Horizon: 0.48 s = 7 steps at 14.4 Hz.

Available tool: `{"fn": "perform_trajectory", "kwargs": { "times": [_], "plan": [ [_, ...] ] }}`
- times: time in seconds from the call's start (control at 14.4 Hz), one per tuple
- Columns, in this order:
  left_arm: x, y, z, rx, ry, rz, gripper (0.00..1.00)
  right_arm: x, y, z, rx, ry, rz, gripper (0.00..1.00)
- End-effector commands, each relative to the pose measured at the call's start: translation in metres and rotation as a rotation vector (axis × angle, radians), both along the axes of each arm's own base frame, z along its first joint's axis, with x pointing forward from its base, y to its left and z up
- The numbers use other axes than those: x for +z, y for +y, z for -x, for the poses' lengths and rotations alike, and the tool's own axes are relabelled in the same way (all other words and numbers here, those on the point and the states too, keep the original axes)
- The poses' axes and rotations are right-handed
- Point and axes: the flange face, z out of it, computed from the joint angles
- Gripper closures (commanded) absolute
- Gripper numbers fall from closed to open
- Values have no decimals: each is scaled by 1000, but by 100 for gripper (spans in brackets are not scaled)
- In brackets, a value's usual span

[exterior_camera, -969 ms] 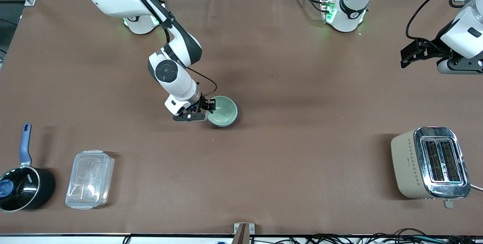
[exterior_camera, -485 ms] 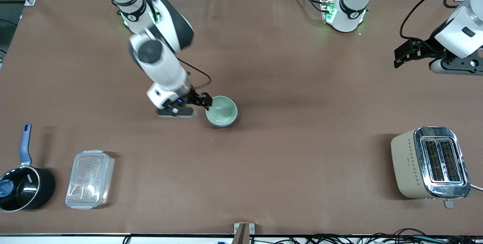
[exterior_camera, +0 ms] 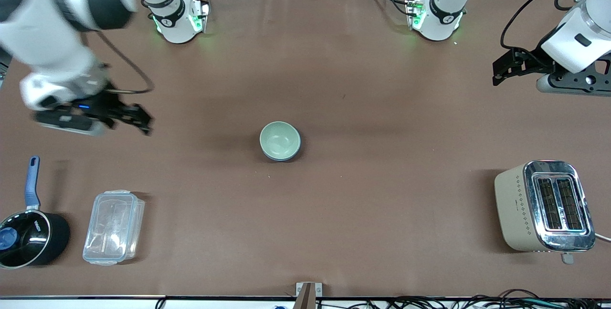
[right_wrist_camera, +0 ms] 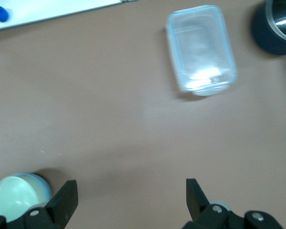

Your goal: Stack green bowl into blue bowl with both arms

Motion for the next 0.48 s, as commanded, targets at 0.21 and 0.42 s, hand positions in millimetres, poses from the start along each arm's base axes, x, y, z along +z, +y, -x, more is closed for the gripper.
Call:
{"fn": "perform_trajectory", "kwargs": {
  "times": [0.21,0.42],
  "plan": [
    [4,-7,4,-15,-12,19,0,87,-72,11,52,59,6,0],
    [5,-7,4,-17,-13,19,0,112,-98,17,69,74,-26,0]
  ]
}}
